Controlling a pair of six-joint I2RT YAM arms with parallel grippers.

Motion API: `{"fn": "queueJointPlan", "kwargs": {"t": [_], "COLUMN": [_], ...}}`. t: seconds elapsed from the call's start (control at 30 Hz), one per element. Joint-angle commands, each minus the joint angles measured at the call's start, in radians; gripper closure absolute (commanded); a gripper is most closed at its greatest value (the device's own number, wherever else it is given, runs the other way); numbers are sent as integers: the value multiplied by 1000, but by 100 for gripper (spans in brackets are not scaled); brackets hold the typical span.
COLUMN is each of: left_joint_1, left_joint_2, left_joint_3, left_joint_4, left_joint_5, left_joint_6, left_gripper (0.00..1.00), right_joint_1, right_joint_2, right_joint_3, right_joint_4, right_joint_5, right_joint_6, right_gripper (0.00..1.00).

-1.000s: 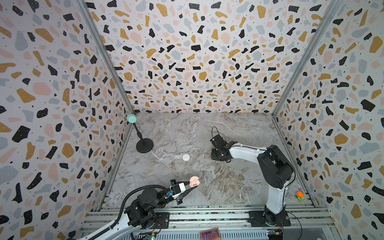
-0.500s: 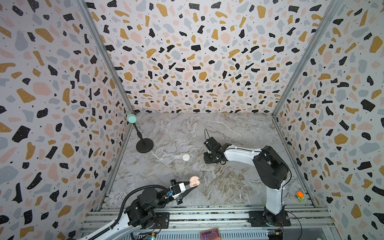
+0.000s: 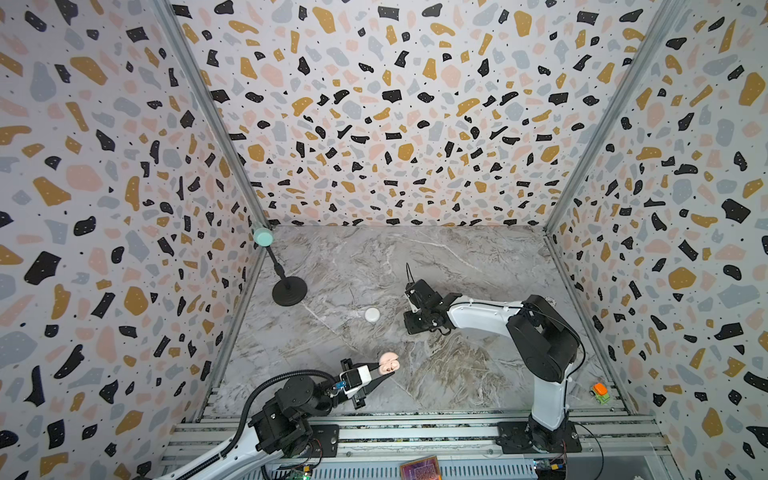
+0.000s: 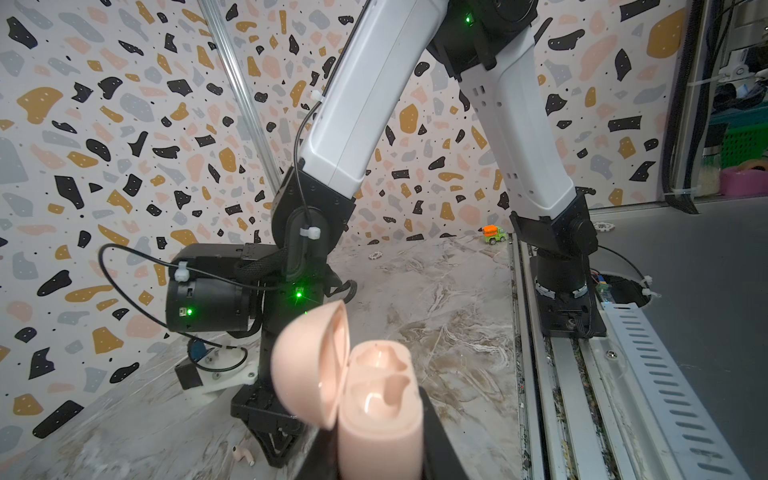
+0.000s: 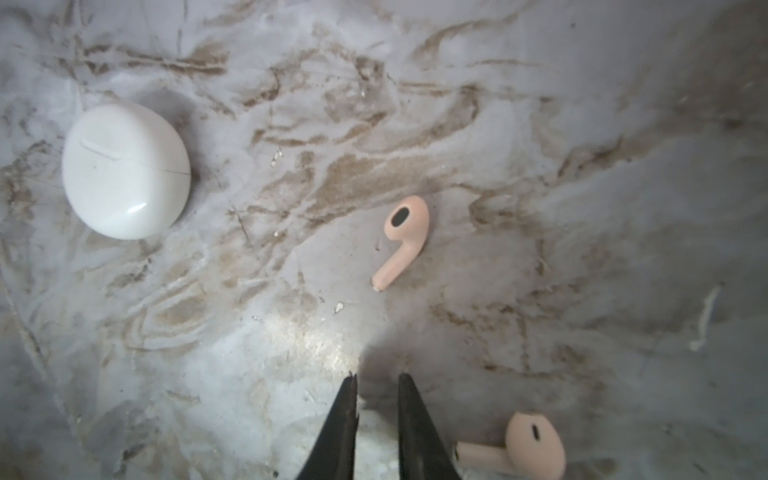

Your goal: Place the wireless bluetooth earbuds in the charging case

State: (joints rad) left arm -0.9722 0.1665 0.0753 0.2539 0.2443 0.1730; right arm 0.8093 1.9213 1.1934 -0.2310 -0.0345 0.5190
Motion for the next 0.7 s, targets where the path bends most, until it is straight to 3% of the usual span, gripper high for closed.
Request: {"fn": "queueJointPlan", "kwargs": {"t": [0.0,0.67], "left_joint_1": [-7,-8], "left_joint_2": [-7,4], "left_joint_3": [-3,-3], "left_joint_4": [30,31], "left_joint_5": [-4,-5], "left_joint_6": [13,13], "left_gripper": [100,100], "right_joint_1": [-4,-6], "right_joint_2": [-25,-183], "right_joint_3": [-20,-167], "right_joint_4": [-45,-93], "right_joint_5": [58,137], "right_joint_6": [16,49], "right_gripper": [80,80]}}
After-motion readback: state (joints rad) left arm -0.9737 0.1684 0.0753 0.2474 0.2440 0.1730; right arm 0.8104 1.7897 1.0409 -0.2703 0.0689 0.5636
